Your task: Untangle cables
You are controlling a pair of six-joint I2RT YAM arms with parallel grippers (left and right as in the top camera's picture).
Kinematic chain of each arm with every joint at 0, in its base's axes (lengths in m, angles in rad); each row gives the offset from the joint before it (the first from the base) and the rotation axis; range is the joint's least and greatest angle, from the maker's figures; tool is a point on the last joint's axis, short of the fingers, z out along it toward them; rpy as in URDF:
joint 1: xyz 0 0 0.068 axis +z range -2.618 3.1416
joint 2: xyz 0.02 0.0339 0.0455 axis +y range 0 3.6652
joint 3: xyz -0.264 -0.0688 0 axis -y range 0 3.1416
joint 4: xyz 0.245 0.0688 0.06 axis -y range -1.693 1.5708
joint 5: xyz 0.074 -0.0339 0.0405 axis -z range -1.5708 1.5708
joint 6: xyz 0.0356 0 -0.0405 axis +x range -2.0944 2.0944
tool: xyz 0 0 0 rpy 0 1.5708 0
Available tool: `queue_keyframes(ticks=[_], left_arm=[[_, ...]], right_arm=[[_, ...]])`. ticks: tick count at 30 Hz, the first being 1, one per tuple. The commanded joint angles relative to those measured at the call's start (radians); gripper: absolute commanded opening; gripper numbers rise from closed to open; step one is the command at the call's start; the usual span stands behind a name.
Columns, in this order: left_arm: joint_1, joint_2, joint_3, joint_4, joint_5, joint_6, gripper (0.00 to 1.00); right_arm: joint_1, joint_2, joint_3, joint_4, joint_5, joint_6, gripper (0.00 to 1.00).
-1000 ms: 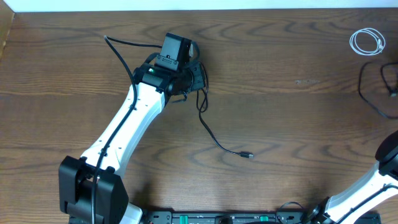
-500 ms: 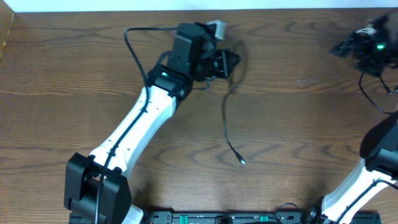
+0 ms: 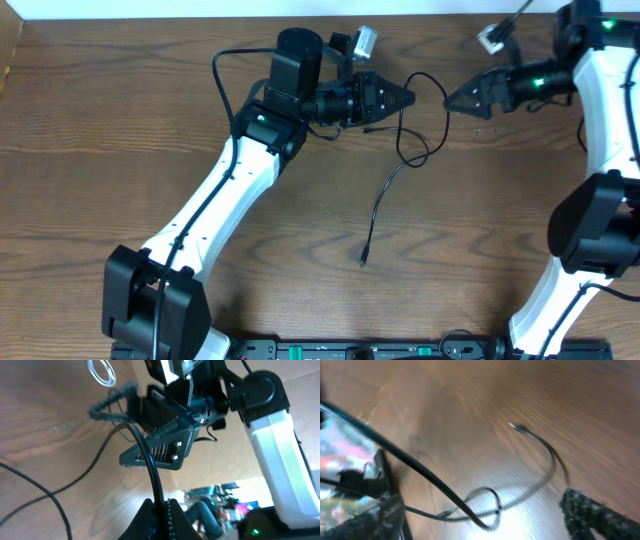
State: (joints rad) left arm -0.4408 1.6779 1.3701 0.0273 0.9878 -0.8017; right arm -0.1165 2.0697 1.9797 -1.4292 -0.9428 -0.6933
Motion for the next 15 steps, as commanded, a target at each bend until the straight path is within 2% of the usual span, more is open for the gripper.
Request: queue_keyframes(ticks=[1, 4, 5, 7, 9, 12, 13, 14, 15], left_arm=[[0.007, 0.002, 0.010, 0.005, 0.102, -0.027, 0.08], [0.007, 0.002, 0.010, 0.005, 0.105, -0.027, 0.08], [0.007, 0.002, 0.010, 0.005, 0.104, -0.027, 0.08], [0.007, 0.002, 0.010, 0.004, 0.100, -0.027, 0.08], [0.007, 0.002, 0.010, 0.005, 0.082, -0.026, 0.08], [0.011, 0.002, 0.010, -0.002, 0.019, 0.053, 0.08], [0.013, 0.002, 0.010, -0.032, -0.047, 0.103, 0.22], [0.013, 0.002, 0.010, -0.050, -0.078, 0.121, 0.31], [0.013, 0.002, 0.010, -0.074, -0.114, 0.137, 0.35]], right_arm=[[0.051, -0.015, 0.014, -0.005, -0.119, -0.198, 0.86], [0.081, -0.014, 0.014, 0.009, -0.124, -0.198, 0.74], [0.095, -0.014, 0.014, 0.023, -0.130, -0.193, 0.59], [0.100, -0.014, 0.014, 0.040, -0.130, -0.163, 0.23], [0.092, -0.014, 0.015, 0.068, -0.133, -0.095, 0.01], [0.051, -0.018, 0.035, 0.122, -0.158, 0.054, 0.01], [0.025, -0.021, 0.060, 0.124, -0.154, 0.116, 0.01], [0.006, -0.026, 0.079, 0.120, -0.140, 0.159, 0.01], [-0.008, -0.032, 0.093, 0.119, -0.125, 0.192, 0.01]])
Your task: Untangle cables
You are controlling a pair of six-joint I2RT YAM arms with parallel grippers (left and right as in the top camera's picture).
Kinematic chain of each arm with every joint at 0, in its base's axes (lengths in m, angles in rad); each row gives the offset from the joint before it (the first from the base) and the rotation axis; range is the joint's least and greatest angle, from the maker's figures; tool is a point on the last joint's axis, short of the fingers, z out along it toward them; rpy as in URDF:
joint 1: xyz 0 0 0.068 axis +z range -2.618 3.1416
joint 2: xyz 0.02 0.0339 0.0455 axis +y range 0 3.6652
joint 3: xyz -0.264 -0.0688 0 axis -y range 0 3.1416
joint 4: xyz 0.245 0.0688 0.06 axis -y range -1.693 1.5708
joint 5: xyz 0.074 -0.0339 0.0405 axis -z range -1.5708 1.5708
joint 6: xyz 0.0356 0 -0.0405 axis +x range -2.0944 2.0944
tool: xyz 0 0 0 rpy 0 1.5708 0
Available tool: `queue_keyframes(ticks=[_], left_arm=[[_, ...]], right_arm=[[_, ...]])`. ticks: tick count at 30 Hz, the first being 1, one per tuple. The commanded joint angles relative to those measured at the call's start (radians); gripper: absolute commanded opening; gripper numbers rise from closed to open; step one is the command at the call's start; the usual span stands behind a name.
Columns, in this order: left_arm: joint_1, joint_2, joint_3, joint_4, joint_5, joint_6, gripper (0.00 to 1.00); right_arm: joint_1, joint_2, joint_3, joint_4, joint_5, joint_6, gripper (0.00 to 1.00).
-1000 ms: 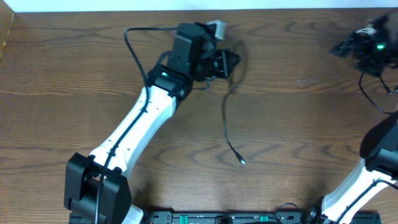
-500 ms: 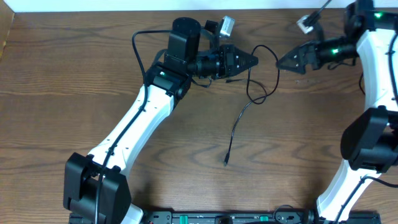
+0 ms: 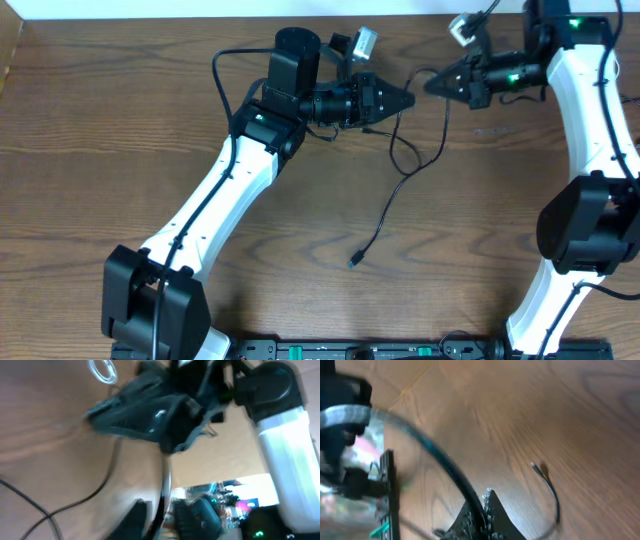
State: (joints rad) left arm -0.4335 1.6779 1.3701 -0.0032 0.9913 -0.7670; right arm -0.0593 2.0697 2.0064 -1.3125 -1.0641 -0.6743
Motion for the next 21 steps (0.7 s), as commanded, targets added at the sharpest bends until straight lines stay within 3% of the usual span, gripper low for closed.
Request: queue_keyframes(ticks=[1, 2, 4, 9, 15, 21], left_arm=[[0.005, 0.002, 0.010, -0.080, -0.174, 0.109, 0.53], [0.005, 0.002, 0.010, -0.109, -0.218, 0.109, 0.60], [0.005, 0.002, 0.010, -0.172, -0.317, 0.109, 0.64], [0.005, 0.002, 0.010, -0.298, -0.551, 0.109, 0.66], [0.005, 0.002, 0.010, -0.368, -0.600, 0.117, 0.66], [0.005, 0.002, 0.010, -0.387, -0.600, 0.129, 0.66]], right_arm=[[-0.092, -0.048, 0.092, 0.002, 0.030, 0.233, 0.01], [-0.113, -0.061, 0.113, 0.004, 0.051, 0.269, 0.01], [-0.153, -0.087, 0.164, 0.013, 0.068, 0.360, 0.01], [-0.325, -0.170, 0.402, 0.038, 0.128, 0.733, 0.01], [-0.526, -0.230, 0.607, 0.115, 0.157, 1.000, 0.01], [-0.745, -0.274, 0.684, 0.355, 0.168, 1.244, 0.01]])
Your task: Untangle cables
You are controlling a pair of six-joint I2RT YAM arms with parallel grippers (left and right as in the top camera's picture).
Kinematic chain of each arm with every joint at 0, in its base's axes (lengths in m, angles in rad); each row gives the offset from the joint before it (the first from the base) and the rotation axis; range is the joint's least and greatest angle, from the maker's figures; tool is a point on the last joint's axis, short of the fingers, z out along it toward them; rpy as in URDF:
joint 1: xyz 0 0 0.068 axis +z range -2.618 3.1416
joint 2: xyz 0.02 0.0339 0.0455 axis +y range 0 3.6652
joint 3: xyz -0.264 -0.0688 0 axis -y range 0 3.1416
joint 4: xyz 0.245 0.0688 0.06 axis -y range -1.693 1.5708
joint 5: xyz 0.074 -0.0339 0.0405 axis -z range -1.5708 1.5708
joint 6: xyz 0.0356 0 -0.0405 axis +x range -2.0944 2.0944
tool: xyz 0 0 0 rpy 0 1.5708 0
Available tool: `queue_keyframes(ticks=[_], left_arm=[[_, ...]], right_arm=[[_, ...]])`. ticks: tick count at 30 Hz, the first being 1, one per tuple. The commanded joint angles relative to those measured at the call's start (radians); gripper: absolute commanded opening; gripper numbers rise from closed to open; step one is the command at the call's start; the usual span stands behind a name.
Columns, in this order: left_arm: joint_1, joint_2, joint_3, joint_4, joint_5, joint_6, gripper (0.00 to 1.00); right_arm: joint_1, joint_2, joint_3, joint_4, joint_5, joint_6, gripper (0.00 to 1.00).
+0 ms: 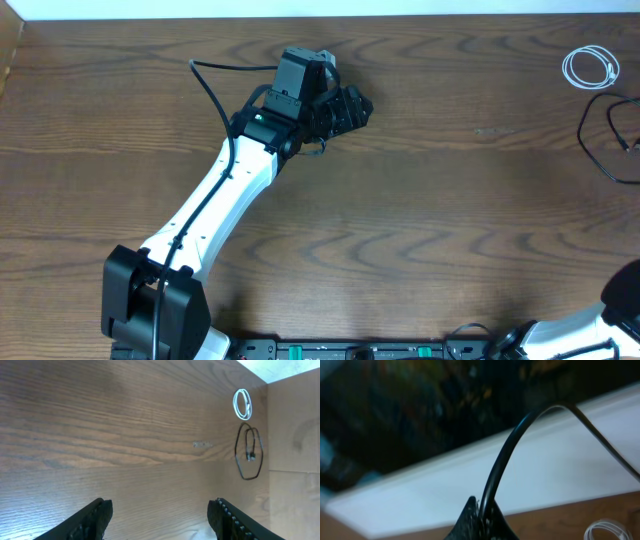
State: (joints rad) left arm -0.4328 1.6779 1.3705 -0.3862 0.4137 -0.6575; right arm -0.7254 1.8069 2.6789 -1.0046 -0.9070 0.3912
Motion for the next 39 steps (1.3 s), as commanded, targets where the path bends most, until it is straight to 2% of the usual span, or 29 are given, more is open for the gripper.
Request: queue_keyframes(ticks=[1, 3, 6, 10, 12, 17, 20, 26, 28, 29, 31, 32, 36, 39], left_arm=[[0.004, 0.002, 0.010, -0.006, -0.023, 0.019, 0.66], [0.004, 0.002, 0.010, -0.014, -0.023, 0.019, 0.66], [0.004, 0.002, 0.010, -0.021, -0.023, 0.019, 0.66], [0.004, 0.002, 0.010, -0.021, -0.023, 0.019, 0.66], [0.004, 0.002, 0.010, -0.024, -0.023, 0.019, 0.66], [0.003, 0.002, 0.010, -0.032, -0.023, 0.019, 0.66], [0.003, 0.002, 0.010, -0.032, -0.023, 0.019, 0.66], [0.003, 0.002, 0.010, -0.032, -0.024, 0.019, 0.66], [0.003, 0.002, 0.010, -0.032, -0.038, 0.019, 0.66], [0.003, 0.002, 0.010, -0.032, -0.042, 0.019, 0.66], [0.003, 0.002, 0.010, -0.032, -0.042, 0.019, 0.66], [0.003, 0.002, 0.010, -0.032, -0.041, 0.019, 0.66], [0.003, 0.002, 0.010, -0.056, -0.042, 0.023, 0.66], [0.003, 0.002, 0.010, -0.058, -0.068, 0.022, 0.66]], right_arm=[[-0.096, -0.013, 0.011, 0.045, 0.022, 0.180, 0.01], [-0.125, -0.011, 0.009, -0.003, 0.074, 0.163, 0.01], [-0.131, -0.001, 0.008, -0.159, 0.237, 0.063, 0.01], [-0.098, 0.036, 0.007, -0.372, 0.597, 0.000, 0.01], [-0.084, 0.058, -0.003, -0.420, 0.711, 0.000, 0.01], [-0.058, 0.130, -0.076, -0.495, 0.855, 0.013, 0.01], [-0.058, 0.179, -0.155, -0.509, 0.966, 0.114, 0.01], [-0.046, 0.252, -0.373, -0.370, 0.998, 0.154, 0.01], [-0.037, 0.269, -0.420, -0.325, 0.989, 0.153, 0.18], [-0.031, 0.278, -0.444, -0.296, 0.971, 0.151, 0.60], [-0.018, 0.296, -0.463, -0.278, 0.949, 0.150, 0.91], [-0.008, 0.306, -0.463, -0.277, 0.950, 0.150, 0.99], [0.042, 0.312, -0.463, -0.280, 0.946, 0.125, 0.99], [0.111, 0.312, -0.463, -0.291, 0.870, 0.032, 0.99]])
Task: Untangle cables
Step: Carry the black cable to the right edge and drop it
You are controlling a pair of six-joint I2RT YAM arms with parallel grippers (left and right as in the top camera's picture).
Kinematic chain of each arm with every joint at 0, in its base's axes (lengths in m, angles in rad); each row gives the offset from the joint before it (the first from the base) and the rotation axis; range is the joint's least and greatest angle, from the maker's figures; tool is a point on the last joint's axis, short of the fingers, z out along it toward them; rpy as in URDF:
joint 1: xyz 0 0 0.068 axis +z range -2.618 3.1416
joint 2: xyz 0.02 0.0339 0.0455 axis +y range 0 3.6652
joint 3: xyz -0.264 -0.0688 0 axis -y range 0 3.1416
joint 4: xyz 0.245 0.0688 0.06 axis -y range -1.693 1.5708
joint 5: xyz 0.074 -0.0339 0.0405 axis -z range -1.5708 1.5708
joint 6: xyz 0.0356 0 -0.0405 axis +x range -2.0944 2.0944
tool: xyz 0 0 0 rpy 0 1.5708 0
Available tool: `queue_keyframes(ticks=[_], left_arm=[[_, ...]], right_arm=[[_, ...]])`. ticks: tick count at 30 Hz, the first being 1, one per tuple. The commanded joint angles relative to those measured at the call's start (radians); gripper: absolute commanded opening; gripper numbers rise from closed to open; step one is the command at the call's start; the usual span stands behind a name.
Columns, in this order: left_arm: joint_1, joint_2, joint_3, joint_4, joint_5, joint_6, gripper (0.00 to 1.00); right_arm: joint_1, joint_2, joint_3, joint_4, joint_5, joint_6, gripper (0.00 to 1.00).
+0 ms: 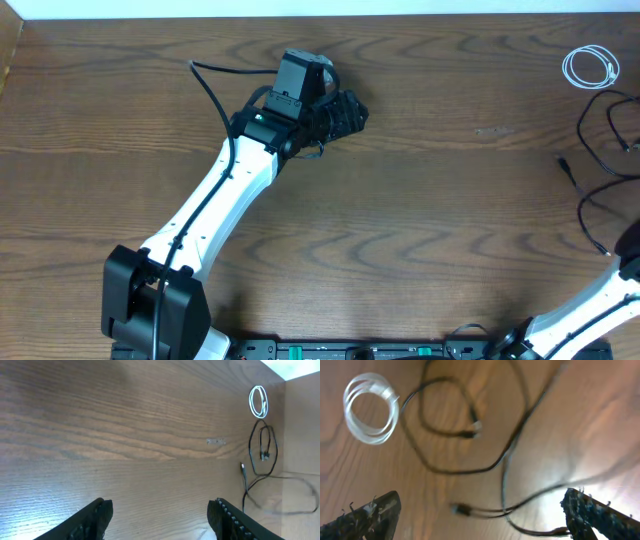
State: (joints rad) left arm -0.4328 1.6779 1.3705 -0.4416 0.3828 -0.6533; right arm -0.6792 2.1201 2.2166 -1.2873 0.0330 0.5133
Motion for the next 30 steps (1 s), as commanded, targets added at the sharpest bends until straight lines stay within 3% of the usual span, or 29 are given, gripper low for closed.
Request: queue_keyframes(ticks=[1, 7, 10, 12, 14, 19, 21, 22, 26, 30], left_arm=[[0.003, 0.002, 0.010, -0.003, -0.037, 0.023, 0.66], [0.003, 0.002, 0.010, -0.008, -0.037, 0.056, 0.66], [0.004, 0.002, 0.010, -0.015, -0.037, 0.112, 0.68], [0.005, 0.002, 0.010, -0.024, -0.037, 0.111, 0.95], [0.004, 0.002, 0.010, -0.036, -0.037, 0.111, 0.95], [0.004, 0.002, 0.010, -0.044, -0.037, 0.111, 0.96], [0.004, 0.002, 0.010, -0.044, -0.037, 0.111, 0.96], [0.004, 0.002, 0.010, -0.044, -0.037, 0.111, 0.96], [0.004, 0.002, 0.010, -0.044, -0.037, 0.111, 0.96], [0.004, 0.002, 0.010, -0.044, -0.037, 0.111, 0.96]], right_arm=[[0.108, -0.001, -0.001, -0.022, -0.117, -0.146, 0.99], [0.284, -0.001, -0.001, -0.125, -0.279, -0.430, 0.98], [0.363, -0.011, 0.000, -0.170, -0.345, -0.549, 0.82], [0.410, -0.027, 0.000, -0.193, -0.399, -0.605, 0.79], [0.460, -0.052, 0.000, -0.209, -0.426, -0.646, 0.79], [0.607, -0.166, 0.000, -0.209, -0.428, -0.680, 0.84], [0.661, -0.227, 0.000, -0.220, -0.427, -0.687, 0.91], [0.688, -0.258, 0.000, -0.227, -0.428, -0.686, 0.99], [0.795, -0.383, 0.000, -0.264, -0.431, -0.682, 0.99], [0.897, -0.478, 0.000, -0.280, -0.443, -0.578, 0.99]])
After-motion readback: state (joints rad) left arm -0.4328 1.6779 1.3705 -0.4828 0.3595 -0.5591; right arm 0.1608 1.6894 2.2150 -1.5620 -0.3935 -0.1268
